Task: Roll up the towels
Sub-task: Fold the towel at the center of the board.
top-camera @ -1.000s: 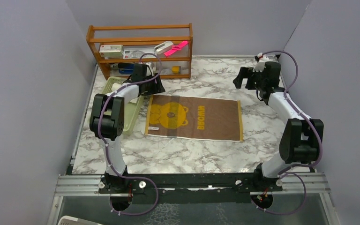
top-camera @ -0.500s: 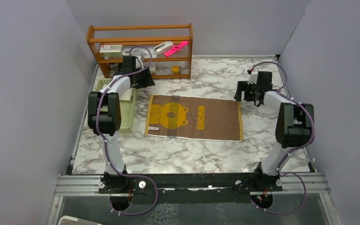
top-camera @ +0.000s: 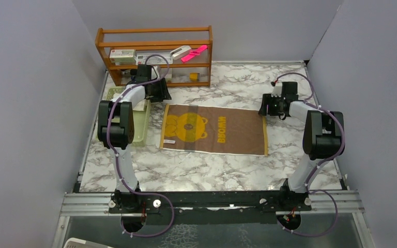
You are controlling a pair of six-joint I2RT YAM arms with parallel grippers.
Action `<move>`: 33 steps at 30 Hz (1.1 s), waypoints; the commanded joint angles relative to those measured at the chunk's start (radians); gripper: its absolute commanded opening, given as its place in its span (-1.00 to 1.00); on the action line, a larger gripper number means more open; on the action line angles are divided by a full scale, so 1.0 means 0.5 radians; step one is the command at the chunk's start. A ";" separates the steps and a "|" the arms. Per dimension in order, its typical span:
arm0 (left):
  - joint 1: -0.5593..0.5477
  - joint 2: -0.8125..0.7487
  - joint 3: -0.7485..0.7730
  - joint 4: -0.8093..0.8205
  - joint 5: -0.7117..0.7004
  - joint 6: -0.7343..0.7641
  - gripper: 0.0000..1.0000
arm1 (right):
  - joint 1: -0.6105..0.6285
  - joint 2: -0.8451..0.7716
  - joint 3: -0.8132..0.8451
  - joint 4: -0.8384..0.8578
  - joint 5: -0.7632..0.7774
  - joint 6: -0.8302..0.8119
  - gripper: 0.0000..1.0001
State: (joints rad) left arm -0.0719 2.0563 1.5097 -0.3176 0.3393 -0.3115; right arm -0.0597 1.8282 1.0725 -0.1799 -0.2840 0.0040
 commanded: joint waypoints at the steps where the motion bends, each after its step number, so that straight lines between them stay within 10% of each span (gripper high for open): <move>1: -0.036 -0.012 -0.022 -0.021 -0.021 0.028 -0.01 | 0.020 0.060 0.029 -0.080 0.107 -0.017 0.09; 22: -0.046 -0.006 0.013 -0.064 -0.014 0.046 -0.02 | 0.333 0.221 0.165 -0.252 1.080 -0.149 -0.41; 33: -0.044 0.077 0.062 -0.067 0.075 0.098 -0.02 | 0.126 0.251 0.274 -0.153 0.840 -0.029 -0.99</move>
State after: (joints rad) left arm -0.0933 2.0605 1.5055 -0.3351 0.3397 -0.2886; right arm 0.0452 1.9072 1.1786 -0.2317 0.1539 -0.0280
